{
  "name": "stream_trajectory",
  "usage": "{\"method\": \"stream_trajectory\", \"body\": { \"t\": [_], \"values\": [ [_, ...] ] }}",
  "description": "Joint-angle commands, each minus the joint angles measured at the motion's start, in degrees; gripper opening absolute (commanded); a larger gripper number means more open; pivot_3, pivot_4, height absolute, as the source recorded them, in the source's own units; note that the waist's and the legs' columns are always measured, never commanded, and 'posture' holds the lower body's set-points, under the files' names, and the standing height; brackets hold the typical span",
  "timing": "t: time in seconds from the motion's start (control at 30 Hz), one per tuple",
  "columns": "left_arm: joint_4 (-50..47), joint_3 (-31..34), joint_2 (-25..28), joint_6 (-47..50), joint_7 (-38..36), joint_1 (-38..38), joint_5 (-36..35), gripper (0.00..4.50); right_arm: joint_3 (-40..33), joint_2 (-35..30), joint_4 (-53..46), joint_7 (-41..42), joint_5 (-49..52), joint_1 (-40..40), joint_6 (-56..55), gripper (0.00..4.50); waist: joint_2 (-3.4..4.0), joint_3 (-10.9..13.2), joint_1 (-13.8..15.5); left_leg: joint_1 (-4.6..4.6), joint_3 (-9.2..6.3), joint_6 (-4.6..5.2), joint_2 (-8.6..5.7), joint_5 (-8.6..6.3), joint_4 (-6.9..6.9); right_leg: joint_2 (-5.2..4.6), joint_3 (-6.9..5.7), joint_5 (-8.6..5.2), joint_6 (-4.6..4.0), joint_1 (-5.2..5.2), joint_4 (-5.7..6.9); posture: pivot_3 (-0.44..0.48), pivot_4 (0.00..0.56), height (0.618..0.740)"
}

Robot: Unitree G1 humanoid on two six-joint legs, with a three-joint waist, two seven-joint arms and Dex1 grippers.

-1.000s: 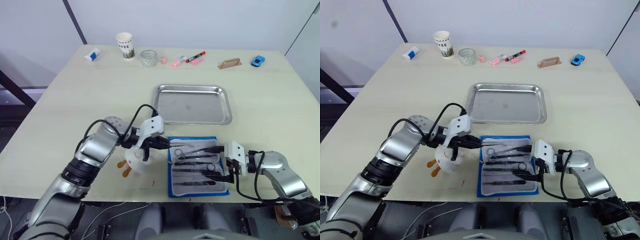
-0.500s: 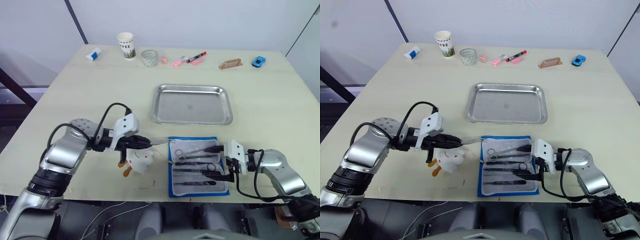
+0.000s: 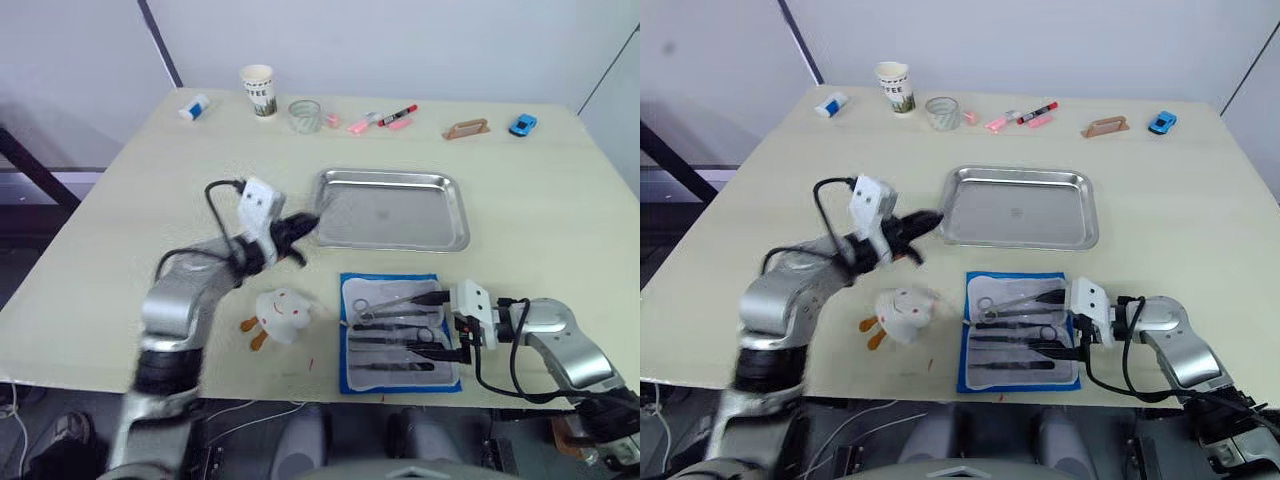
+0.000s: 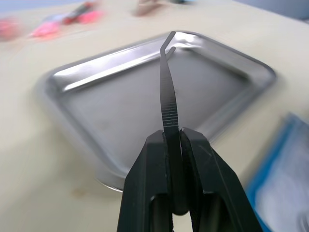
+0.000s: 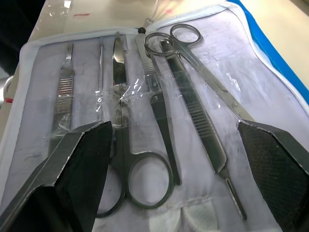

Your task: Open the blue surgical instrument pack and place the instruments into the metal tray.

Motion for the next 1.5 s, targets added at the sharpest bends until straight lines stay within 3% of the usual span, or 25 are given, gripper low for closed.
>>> {"method": "stream_trajectory", "body": {
  "t": [0.03,0.23,0.63,1.5],
  "values": [
    [1.45,0.51,-4.52,0.93,9.53,-3.07,3.23,0.04,1.80,-0.91,3.07,-0.33,-3.30,1.47,1.43,4.50,0.16,0.00,-0.31,0.06,-0.03,0.00,-0.03,0.00,-0.02,-0.01,0.01,0.00,0.00,0.05,-0.01,0.000,0.150,0.740],
    [8.27,-1.04,-10.29,1.24,18.64,-8.43,7.88,0.04,1.84,-1.48,2.93,-0.09,-3.18,1.13,1.66,4.50,0.20,0.01,-0.35,0.04,-0.24,-0.02,-0.13,0.01,-0.07,-0.03,-0.05,-0.04,0.03,0.07,-0.03,0.000,0.150,0.740],
    [22.68,-0.60,-16.63,-0.79,25.14,-14.02,10.86,0.04,1.28,-1.90,1.93,-0.29,-2.96,1.69,2.30,4.50,0.23,0.03,-0.39,0.02,-0.46,-0.09,-0.26,0.05,-0.05,-0.06,-0.07,-0.06,0.08,0.20,-0.10,0.000,0.150,0.740],
    [29.31,-0.95,-17.26,-2.58,27.68,-15.43,12.99,0.04,1.30,-1.60,1.77,-0.68,-2.99,1.98,2.41,4.50,0.22,0.03,-0.34,0.01,-0.48,-0.32,-0.28,0.18,-0.06,-0.07,-0.08,-0.07,0.09,0.20,-0.11,0.000,0.150,0.740]
  ]
}}
